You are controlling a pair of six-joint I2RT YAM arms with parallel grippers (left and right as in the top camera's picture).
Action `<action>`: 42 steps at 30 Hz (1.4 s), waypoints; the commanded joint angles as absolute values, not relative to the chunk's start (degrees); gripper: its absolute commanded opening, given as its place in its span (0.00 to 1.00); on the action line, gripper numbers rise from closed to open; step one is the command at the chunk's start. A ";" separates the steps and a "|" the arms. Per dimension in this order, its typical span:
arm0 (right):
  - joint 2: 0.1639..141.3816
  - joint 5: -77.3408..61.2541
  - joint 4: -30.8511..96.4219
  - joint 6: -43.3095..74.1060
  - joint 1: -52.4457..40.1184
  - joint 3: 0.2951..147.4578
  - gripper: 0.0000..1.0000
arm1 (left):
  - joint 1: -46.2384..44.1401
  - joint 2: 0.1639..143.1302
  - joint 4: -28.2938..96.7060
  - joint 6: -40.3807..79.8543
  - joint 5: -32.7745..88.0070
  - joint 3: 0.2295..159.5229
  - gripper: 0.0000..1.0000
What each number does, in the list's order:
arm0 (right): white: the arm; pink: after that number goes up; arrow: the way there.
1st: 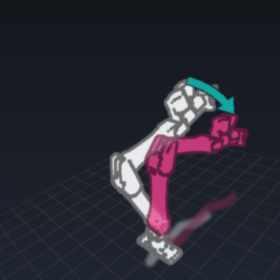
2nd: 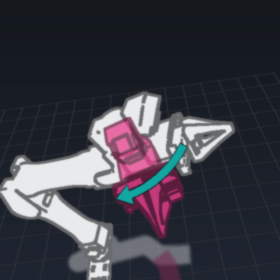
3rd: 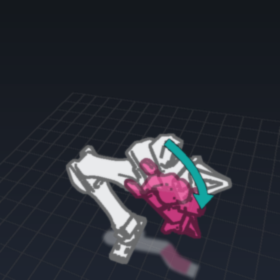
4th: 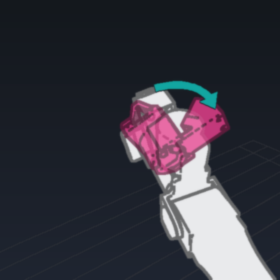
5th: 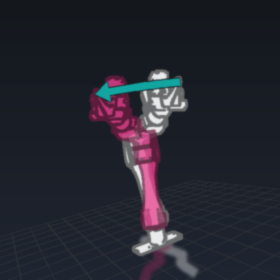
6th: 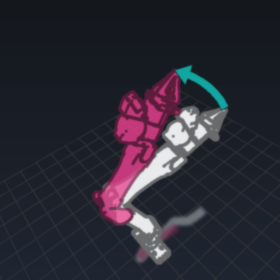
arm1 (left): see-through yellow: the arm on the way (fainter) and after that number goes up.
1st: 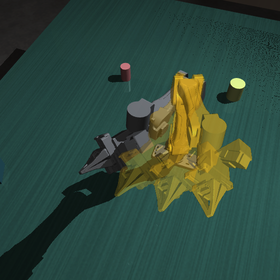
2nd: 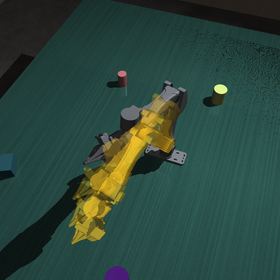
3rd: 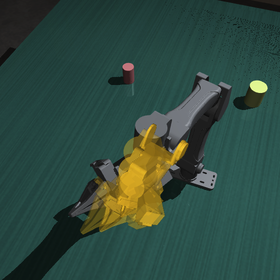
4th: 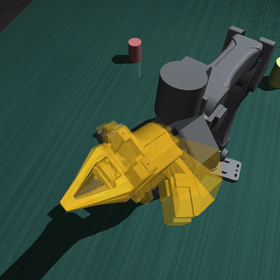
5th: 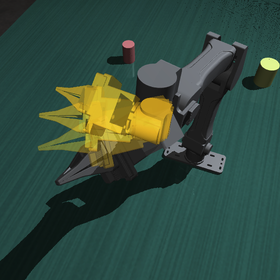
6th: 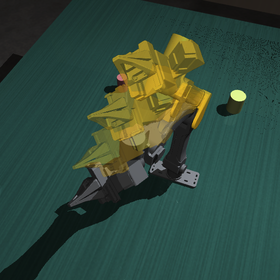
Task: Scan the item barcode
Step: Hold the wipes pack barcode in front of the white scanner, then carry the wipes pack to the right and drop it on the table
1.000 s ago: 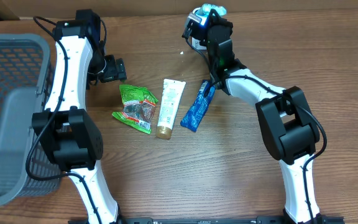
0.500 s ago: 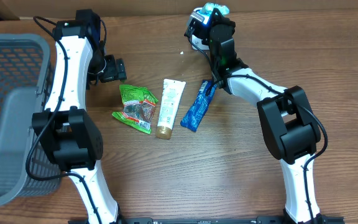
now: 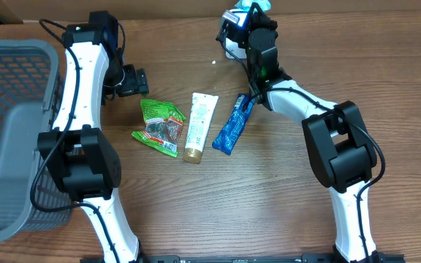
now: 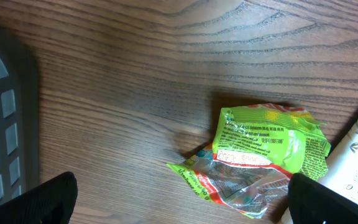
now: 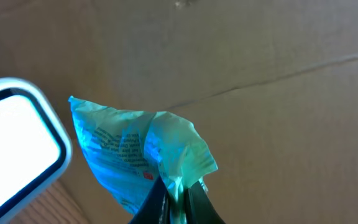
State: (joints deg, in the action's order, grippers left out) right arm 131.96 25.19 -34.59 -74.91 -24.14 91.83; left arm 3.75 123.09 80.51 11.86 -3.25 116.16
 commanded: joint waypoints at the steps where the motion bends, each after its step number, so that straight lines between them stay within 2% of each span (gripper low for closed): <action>1: 125.40 24.93 -29.23 -76.90 -25.41 93.14 0.04 | 3.25 121.73 80.49 12.45 -3.01 115.96 1.00; 4: 116.36 22.55 -12.32 -73.67 -26.28 93.12 0.04 | 3.25 121.73 80.49 12.45 -3.01 115.96 1.00; 8: 107.72 21.17 -1.83 -59.29 -27.55 93.12 0.04 | 3.25 121.73 80.49 12.45 -3.01 115.96 1.00; 14: 98.32 7.68 15.99 -30.61 -28.49 93.12 0.04 | 3.25 121.73 80.49 12.45 -3.01 115.96 1.00; 16: 97.76 7.40 23.51 -10.72 -27.94 93.12 0.04 | 3.25 121.73 80.49 12.45 -3.01 115.96 0.99; 19: 98.00 4.38 39.24 5.76 -25.82 92.95 0.04 | 3.25 121.73 80.49 12.45 -3.01 115.96 1.00; 23: 98.17 2.68 47.83 11.90 -21.45 91.79 0.04 | 3.25 121.73 80.49 12.45 -3.01 115.96 0.99; 25: 98.17 2.63 52.62 15.53 -16.27 91.15 0.04 | 3.25 121.73 80.47 12.45 -3.01 115.96 1.00; 29: 98.19 -2.74 54.83 18.31 -4.60 87.77 0.04 | 3.25 121.73 80.49 12.45 -3.01 115.96 0.99; 35: 98.98 -14.70 44.42 25.91 15.27 76.29 0.04 | 3.25 121.73 80.49 12.45 -3.01 115.96 1.00; 42: 102.85 -21.34 34.87 31.42 27.92 70.06 0.04 | 3.25 121.73 80.49 12.45 -3.01 115.96 1.00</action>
State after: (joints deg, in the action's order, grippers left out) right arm 101.32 -16.62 36.42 27.03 25.54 70.67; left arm 3.75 123.09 80.51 11.86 -3.25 116.09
